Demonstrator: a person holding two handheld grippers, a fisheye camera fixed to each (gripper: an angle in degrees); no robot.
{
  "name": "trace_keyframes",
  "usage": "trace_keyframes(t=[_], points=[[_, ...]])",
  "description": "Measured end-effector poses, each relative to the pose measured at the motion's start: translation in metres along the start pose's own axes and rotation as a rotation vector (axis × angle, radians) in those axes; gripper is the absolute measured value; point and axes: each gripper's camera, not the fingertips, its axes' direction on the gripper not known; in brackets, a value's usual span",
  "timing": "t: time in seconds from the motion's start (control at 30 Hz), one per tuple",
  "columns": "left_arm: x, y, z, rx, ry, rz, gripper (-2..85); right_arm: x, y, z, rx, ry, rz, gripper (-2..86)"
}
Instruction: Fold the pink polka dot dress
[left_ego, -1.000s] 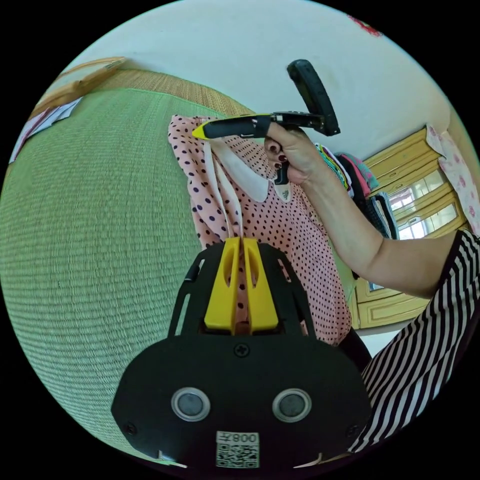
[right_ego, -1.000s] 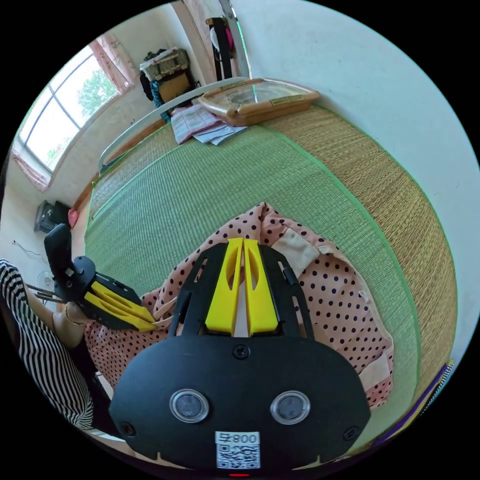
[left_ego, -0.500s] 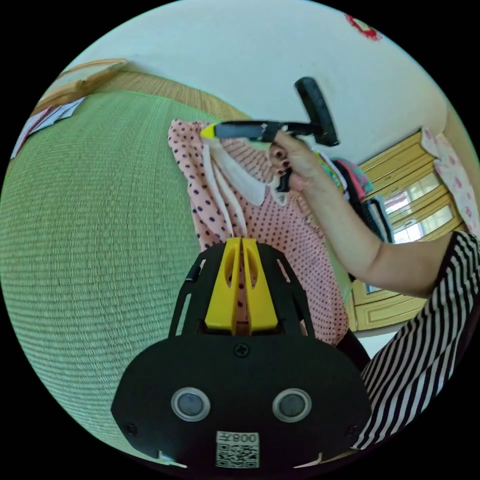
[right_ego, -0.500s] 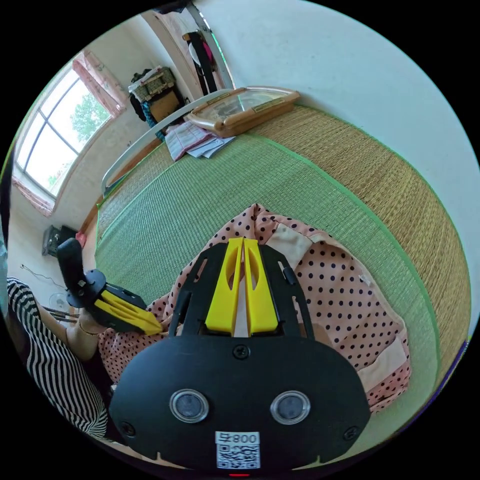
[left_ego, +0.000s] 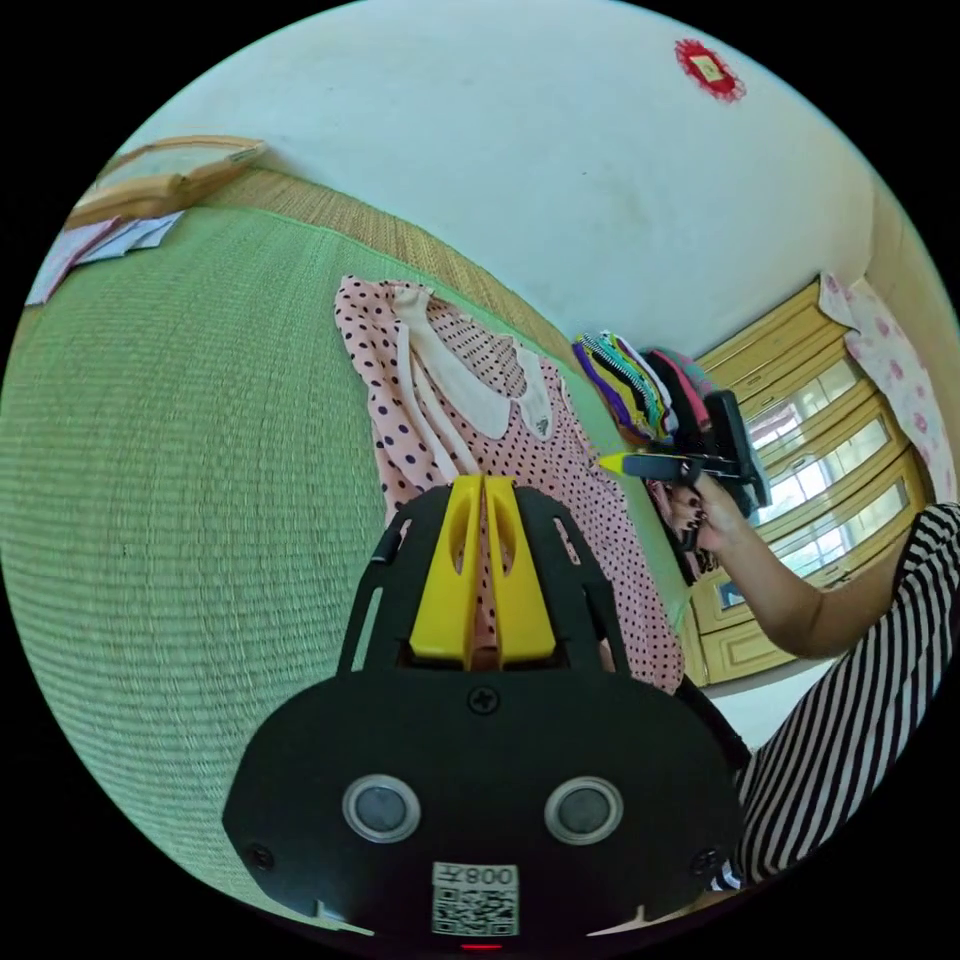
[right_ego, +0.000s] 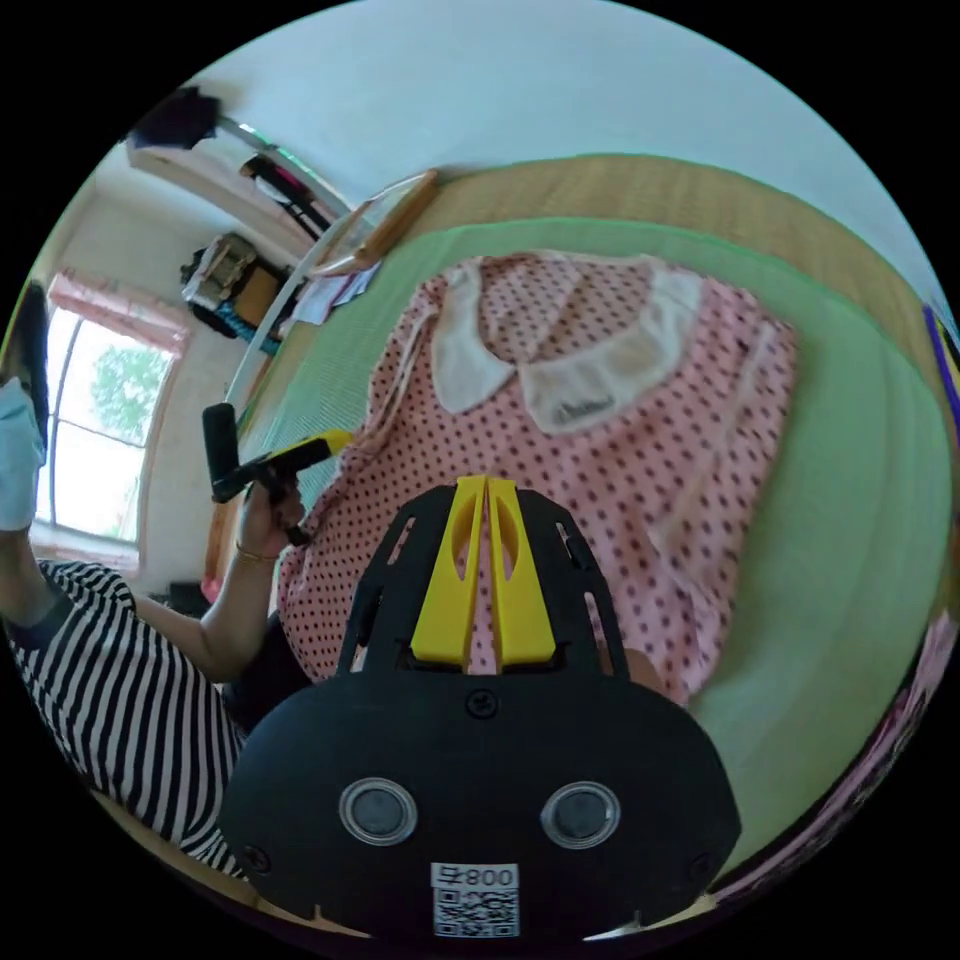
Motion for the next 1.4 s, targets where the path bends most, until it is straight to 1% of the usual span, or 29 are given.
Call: trace_keyframes(t=[0.1, 0.17, 0.23, 0.27, 0.3, 0.33, 0.47, 0.63, 0.73, 0.77, 0.83, 0.93, 1.03, 1.07, 1.2, 1.3, 1.4], points=[[0.008, 0.007, 0.001, -0.032, -0.089, -0.015, 0.3, 0.03, 0.064, -0.021, 0.041, 0.098, 0.111, 0.1], [0.01, 0.009, 0.005, -0.053, -0.114, -0.022, 0.3, 0.045, 0.093, -0.028, 0.08, 0.101, 0.161, 0.1], [0.01, 0.011, 0.01, -0.09, -0.137, -0.01, 0.3, 0.059, 0.123, -0.024, 0.109, 0.119, 0.19, 0.1], [0.011, 0.012, 0.015, -0.132, -0.192, 0.002, 0.3, 0.063, 0.129, -0.019, 0.104, 0.14, 0.201, 0.1], [0.011, 0.014, 0.016, -0.139, -0.186, 0.009, 0.3, 0.072, 0.142, -0.008, 0.079, 0.166, 0.23, 0.1], [0.012, 0.015, 0.015, -0.146, -0.19, 0.004, 0.3, 0.079, 0.156, 0.003, 0.062, 0.159, 0.241, 0.1], [0.025, 0.023, 0.008, -0.177, -0.3, 0.028, 0.2, 0.092, 0.194, 0.029, 0.027, 0.107, 0.27, 0.1], [0.035, 0.039, 0.004, -0.187, -0.338, 0.058, 0.2, 0.09, 0.25, 0.02, 0.113, 0.061, 0.235, 0.0], [0.036, 0.05, 0.002, -0.205, -0.36, 0.053, 0.2, 0.103, 0.281, 0.02, 0.145, 0.072, 0.266, 0.1], [0.035, 0.054, 0.0, -0.205, -0.358, 0.048, 0.2, 0.107, 0.287, 0.023, 0.142, 0.066, 0.275, 0.1], [0.034, 0.059, -0.005, -0.201, -0.35, 0.029, 0.2, 0.124, 0.31, 0.05, 0.069, 0.054, 0.316, 0.1], [0.037, 0.069, -0.025, -0.139, -0.327, 0.022, 0.2, 0.13, 0.348, 0.046, 0.135, -0.037, 0.338, 0.1], [0.037, 0.083, -0.048, -0.082, -0.273, -0.008, 0.2, 0.124, 0.388, 0.034, 0.151, -0.038, 0.332, 0.1], [0.035, 0.091, -0.057, -0.078, -0.227, -0.026, 0.3, 0.123, 0.397, 0.031, 0.157, -0.045, 0.334, 0.1], [0.029, 0.131, -0.086, -0.099, -0.107, -0.1, 0.8, 0.115, 0.484, 0.001, 0.193, -0.138, 0.348, 0.1], [0.022, 0.171, -0.108, -0.107, -0.011, -0.189, 1.5, 0.104, 0.564, -0.016, 0.203, -0.152, 0.374, 0.1], [0.016, 0.215, -0.132, -0.114, 0.002, -0.287, 2.8, 0.099, 0.655, -0.022, 0.216, -0.221, 0.445, 0.1]])
